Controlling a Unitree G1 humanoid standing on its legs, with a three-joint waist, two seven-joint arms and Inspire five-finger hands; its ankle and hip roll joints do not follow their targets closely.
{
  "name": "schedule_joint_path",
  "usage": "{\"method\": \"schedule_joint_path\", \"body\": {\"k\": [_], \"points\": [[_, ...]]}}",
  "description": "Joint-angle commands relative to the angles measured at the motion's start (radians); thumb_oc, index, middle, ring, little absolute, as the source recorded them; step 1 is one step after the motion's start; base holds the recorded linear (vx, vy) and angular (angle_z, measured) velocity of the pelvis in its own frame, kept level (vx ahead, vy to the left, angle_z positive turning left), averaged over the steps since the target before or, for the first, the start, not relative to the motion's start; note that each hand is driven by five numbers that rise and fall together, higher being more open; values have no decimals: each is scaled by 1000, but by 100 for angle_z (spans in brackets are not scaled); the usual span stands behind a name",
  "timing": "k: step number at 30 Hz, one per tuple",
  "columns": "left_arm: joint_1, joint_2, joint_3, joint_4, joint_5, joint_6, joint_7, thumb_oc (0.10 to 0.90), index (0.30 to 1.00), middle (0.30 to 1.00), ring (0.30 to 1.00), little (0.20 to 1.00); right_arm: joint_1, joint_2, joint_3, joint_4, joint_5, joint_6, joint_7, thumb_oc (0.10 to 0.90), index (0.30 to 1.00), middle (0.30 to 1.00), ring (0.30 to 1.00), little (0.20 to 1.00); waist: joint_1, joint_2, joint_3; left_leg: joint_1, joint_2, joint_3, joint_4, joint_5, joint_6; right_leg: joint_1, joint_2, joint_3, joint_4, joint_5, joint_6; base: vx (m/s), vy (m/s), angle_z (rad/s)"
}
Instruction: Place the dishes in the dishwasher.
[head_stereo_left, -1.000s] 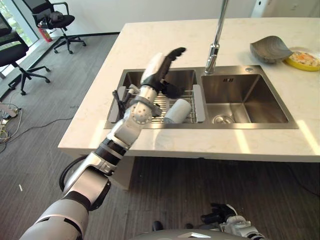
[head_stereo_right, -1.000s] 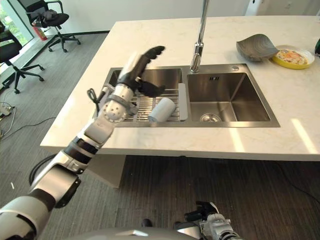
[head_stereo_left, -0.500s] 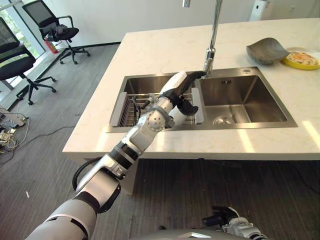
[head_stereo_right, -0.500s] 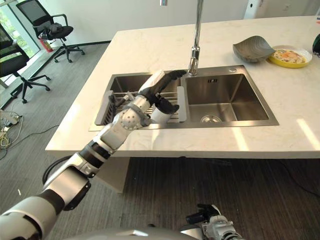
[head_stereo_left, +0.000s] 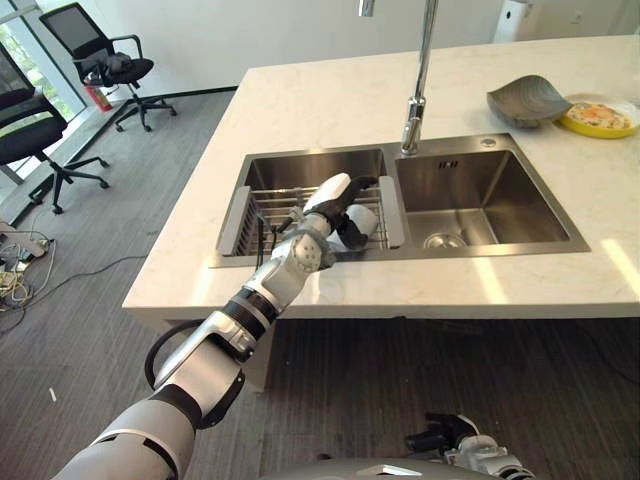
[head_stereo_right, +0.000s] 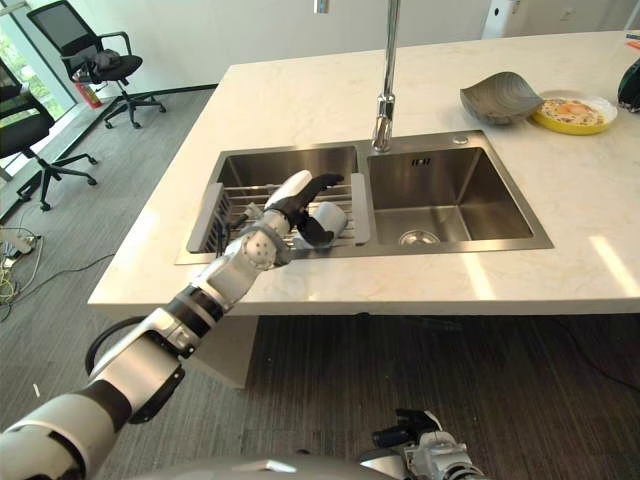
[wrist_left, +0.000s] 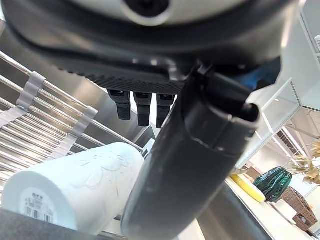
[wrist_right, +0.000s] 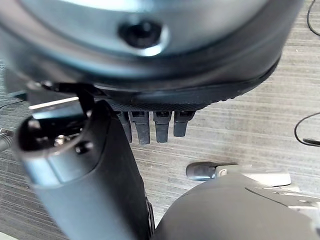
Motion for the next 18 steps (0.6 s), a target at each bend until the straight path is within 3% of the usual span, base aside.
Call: {"method": "schedule_joint_path", "body": {"k": [1, 10, 18], "points": [[-202, -25, 47, 106, 80, -42, 76, 800, 900, 900, 900, 900, -14, 6, 34, 33, 23, -22, -5, 800, 900, 900, 900, 900, 18, -22, -14, 84, 32, 22, 7, -135, -67, -42, -54, -21, 14, -15, 89, 0, 0, 0], [-205, -56, 27, 200, 106, -28, 79, 800, 900, 900, 900, 900, -8, 9, 52, 24, 16, -24, -8, 800, 900, 900, 900, 900, 11, -21, -13, 81, 29, 23, 7, -135, -66, -43, -54, -21, 13, -14, 89, 0, 0, 0], [-252, -100, 2, 403, 129, 2, 76, 800, 900, 900, 900, 900, -11, 6, 81, 27, 3, -22, -6, 800, 900, 900, 900, 900, -4, -19, -13, 80, 29, 27, 7, -136, -67, -48, -53, -18, 13, -12, 91, 0, 0, 0]]}}
